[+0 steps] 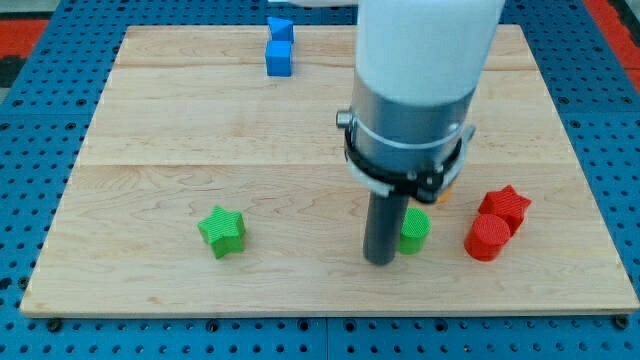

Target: Place the green star at the bottom center of the board

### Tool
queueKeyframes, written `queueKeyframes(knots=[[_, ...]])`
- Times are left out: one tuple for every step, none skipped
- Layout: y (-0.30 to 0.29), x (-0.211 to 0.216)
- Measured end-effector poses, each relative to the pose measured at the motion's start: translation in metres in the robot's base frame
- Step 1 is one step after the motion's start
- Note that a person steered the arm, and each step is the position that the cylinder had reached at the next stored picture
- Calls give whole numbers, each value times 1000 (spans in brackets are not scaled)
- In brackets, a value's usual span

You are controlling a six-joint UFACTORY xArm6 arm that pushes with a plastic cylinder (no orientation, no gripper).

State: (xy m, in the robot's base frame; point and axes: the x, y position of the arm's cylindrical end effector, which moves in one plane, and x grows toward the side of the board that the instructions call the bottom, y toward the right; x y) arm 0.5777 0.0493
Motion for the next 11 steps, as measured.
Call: queueKeyframes(knots=[[-52, 40], [-151, 38], [-226, 14], [-214, -15], [-131, -39], [-100, -34], [-170, -30], [-156, -68], [-124, -88], [-43, -85], [-16, -69]])
